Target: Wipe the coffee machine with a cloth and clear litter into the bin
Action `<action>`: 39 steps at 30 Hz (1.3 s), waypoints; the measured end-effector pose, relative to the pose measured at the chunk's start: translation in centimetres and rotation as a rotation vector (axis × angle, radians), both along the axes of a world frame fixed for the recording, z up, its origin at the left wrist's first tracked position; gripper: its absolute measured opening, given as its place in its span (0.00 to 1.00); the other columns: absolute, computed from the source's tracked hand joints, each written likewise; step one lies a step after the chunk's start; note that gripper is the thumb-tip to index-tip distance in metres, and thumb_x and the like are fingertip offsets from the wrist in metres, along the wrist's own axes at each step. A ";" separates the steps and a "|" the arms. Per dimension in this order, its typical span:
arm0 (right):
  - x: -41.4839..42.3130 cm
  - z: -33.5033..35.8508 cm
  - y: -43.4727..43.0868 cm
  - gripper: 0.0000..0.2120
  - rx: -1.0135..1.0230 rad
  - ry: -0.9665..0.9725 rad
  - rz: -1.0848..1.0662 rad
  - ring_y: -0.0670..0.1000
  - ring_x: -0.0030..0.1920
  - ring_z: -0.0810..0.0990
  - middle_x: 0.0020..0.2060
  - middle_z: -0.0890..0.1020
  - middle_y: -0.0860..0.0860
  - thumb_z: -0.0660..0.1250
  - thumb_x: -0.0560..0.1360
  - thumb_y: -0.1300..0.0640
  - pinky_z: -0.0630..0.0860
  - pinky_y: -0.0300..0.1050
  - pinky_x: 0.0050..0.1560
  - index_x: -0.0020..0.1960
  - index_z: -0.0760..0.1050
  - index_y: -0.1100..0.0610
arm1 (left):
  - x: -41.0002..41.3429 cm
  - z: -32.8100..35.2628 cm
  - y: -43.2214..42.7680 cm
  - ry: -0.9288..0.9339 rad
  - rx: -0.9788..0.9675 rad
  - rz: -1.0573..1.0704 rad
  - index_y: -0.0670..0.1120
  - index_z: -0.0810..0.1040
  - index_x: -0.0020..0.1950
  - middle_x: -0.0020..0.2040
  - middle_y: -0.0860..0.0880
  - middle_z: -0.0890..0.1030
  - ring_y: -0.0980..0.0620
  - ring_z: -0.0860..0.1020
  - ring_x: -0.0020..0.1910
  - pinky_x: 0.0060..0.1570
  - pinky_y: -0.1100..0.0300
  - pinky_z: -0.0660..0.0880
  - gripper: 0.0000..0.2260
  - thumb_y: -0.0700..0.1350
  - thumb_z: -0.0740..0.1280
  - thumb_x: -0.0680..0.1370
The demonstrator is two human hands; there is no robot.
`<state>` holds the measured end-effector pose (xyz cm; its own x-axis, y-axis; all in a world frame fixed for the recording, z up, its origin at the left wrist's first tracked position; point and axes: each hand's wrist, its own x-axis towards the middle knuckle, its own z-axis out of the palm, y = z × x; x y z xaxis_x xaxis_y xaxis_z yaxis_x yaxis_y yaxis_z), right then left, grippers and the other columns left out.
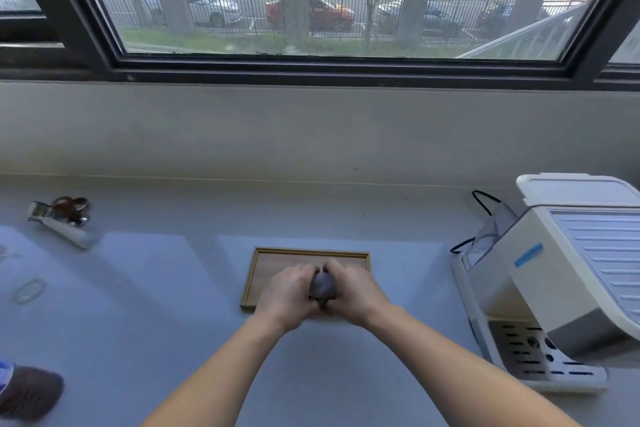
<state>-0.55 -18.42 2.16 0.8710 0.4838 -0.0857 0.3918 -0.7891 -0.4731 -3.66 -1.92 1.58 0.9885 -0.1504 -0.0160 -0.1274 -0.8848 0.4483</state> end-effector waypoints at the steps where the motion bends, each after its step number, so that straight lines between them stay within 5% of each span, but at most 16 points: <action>1: 0.5 0.0 0.4 0.20 0.005 -0.007 0.001 0.59 0.47 0.78 0.46 0.81 0.55 0.72 0.63 0.51 0.73 0.50 0.40 0.51 0.68 0.54 | 0.5 0.0 0.3 -0.009 0.004 0.007 0.53 0.73 0.48 0.48 0.54 0.81 0.49 0.78 0.48 0.41 0.56 0.71 0.16 0.56 0.73 0.66; 9: 3.8 -1.3 2.7 0.21 -0.031 0.026 -0.023 0.58 0.50 0.77 0.50 0.79 0.54 0.74 0.63 0.50 0.63 0.46 0.39 0.49 0.66 0.51 | 4.3 -1.1 1.7 0.071 0.030 0.037 0.51 0.74 0.51 0.51 0.51 0.81 0.48 0.79 0.50 0.44 0.54 0.74 0.17 0.52 0.73 0.66; 22: 5.5 -4.8 3.8 0.22 -0.074 0.146 -0.053 0.58 0.56 0.74 0.56 0.76 0.55 0.72 0.66 0.54 0.66 0.47 0.45 0.57 0.68 0.52 | 6.4 -5.1 2.5 0.198 0.104 0.016 0.50 0.72 0.54 0.52 0.49 0.80 0.46 0.79 0.50 0.44 0.48 0.77 0.18 0.51 0.72 0.68; 28: 5.6 -5.2 3.7 0.21 -0.078 0.111 -0.048 0.57 0.58 0.73 0.58 0.75 0.54 0.72 0.65 0.56 0.65 0.46 0.47 0.56 0.70 0.53 | 6.2 -5.6 2.3 0.185 0.168 0.008 0.49 0.72 0.58 0.54 0.48 0.79 0.43 0.77 0.51 0.39 0.52 0.69 0.20 0.51 0.71 0.68; 34: 5.4 -4.2 3.7 0.22 -0.089 0.140 -0.060 0.58 0.58 0.72 0.59 0.76 0.55 0.71 0.66 0.56 0.68 0.48 0.50 0.58 0.70 0.53 | 6.1 -4.7 2.2 0.216 0.169 0.001 0.50 0.70 0.60 0.56 0.49 0.76 0.44 0.76 0.54 0.46 0.50 0.73 0.23 0.54 0.70 0.68; 39: 4.7 -2.8 3.1 0.30 -0.122 0.144 -0.049 0.58 0.61 0.72 0.60 0.75 0.54 0.71 0.66 0.46 0.71 0.48 0.58 0.66 0.70 0.50 | 5.4 -3.3 2.3 0.245 0.096 0.016 0.54 0.63 0.73 0.67 0.51 0.70 0.45 0.74 0.63 0.58 0.51 0.74 0.37 0.60 0.67 0.66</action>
